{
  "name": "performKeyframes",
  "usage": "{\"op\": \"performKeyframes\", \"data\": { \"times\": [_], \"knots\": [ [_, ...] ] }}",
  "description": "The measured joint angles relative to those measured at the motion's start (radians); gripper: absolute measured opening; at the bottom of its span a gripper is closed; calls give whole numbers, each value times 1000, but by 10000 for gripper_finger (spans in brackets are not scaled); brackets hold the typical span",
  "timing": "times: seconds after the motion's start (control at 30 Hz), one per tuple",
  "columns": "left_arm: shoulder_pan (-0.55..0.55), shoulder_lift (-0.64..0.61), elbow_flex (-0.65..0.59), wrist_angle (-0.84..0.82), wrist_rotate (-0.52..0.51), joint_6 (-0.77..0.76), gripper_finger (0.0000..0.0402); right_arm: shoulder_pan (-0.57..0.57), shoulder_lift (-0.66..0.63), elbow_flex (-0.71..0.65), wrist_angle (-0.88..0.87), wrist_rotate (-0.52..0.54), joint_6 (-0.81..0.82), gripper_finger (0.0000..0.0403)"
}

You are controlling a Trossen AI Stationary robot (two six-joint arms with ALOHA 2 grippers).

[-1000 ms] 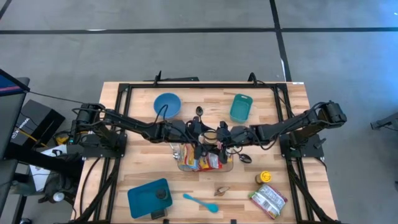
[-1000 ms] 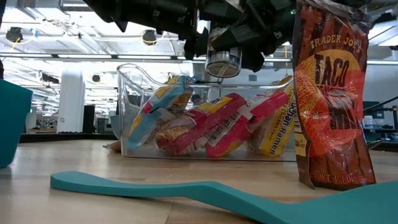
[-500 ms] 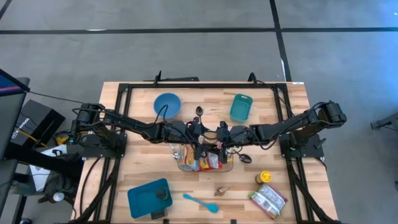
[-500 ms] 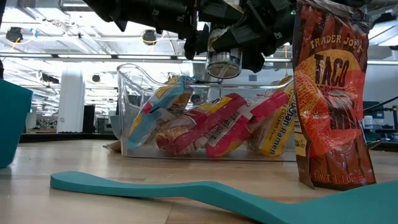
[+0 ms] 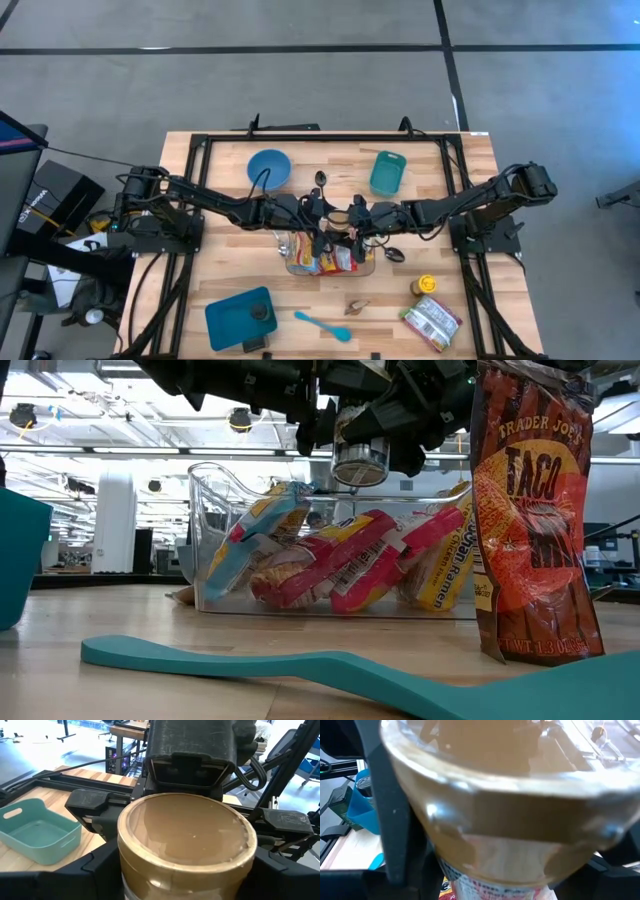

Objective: Pick & Place Food Item
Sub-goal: Put the golden spice bottle into the dark blue bin

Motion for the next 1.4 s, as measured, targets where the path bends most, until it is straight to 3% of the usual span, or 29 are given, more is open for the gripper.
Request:
{"op": "performKeyframes", "data": {
  "times": [1.17, 1.4],
  "knots": [
    [0, -1, -1, 0, 0, -1, 273, 0, 0, 0, 0, 0, -3, 276],
    [0, -1, -1, 2, -1, -10, 272, -1, 0, 0, -2, 1, -9, 296]
  ]
}}
